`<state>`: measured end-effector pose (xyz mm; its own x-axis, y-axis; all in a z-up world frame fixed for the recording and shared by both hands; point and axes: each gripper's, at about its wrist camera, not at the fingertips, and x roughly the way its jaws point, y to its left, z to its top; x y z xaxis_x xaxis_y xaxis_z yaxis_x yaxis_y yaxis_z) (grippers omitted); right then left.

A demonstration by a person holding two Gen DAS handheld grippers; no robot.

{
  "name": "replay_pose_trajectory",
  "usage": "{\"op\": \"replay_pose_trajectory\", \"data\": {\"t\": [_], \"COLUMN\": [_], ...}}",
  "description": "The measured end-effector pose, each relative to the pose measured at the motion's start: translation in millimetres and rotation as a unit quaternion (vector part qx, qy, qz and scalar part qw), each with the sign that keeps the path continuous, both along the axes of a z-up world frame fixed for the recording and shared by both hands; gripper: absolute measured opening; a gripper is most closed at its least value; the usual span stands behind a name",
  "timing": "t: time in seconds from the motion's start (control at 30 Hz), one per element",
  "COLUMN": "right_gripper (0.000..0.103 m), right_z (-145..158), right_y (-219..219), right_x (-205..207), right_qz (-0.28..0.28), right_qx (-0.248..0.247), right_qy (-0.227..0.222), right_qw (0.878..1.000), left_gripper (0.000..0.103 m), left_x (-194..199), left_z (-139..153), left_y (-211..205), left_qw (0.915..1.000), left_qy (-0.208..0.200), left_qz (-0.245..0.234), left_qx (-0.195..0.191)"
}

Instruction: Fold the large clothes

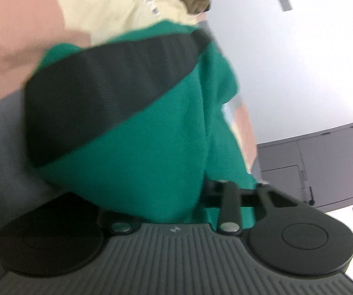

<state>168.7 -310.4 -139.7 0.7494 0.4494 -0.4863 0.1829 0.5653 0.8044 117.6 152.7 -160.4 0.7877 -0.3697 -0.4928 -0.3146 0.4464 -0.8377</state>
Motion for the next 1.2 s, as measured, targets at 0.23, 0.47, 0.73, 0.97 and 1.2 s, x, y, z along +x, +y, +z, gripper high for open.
{"op": "replay_pose_trajectory", "data": {"t": [0.23, 0.47, 0.73, 0.97, 1.2], "right_gripper": [0.032, 0.032, 0.032, 0.040, 0.059], "right_z": [45.4, 85.6, 82.0, 95.8, 118.0], "right_y": [-0.4, -11.8, -15.8, -20.2, -15.6], "right_x": [-30.3, -83.9, -76.0, -57.2, -16.7], "right_qz": [0.017, 0.048, 0.040, 0.056, 0.062], "right_qx": [-0.060, -0.083, -0.074, -0.064, -0.038], "right_qy": [-0.072, -0.083, -0.054, -0.039, -0.070], "right_qw": [0.996, 0.992, 0.995, 0.996, 0.995], "left_gripper": [0.023, 0.024, 0.040, 0.051, 0.058], "left_x": [-31.2, -86.3, -74.3, -44.3, -9.4], "left_z": [46.4, 94.0, 88.8, 96.4, 124.5], "left_y": [-3.9, -0.9, 11.9, 19.7, 21.8], "left_qw": [0.9983, 0.9950, 0.9900, 0.9916, 0.9927], "left_qy": [-0.043, -0.046, -0.008, -0.016, -0.053], "left_qz": [-0.020, -0.064, -0.132, -0.123, -0.097], "left_qx": [0.034, 0.063, 0.049, 0.034, 0.049]}}
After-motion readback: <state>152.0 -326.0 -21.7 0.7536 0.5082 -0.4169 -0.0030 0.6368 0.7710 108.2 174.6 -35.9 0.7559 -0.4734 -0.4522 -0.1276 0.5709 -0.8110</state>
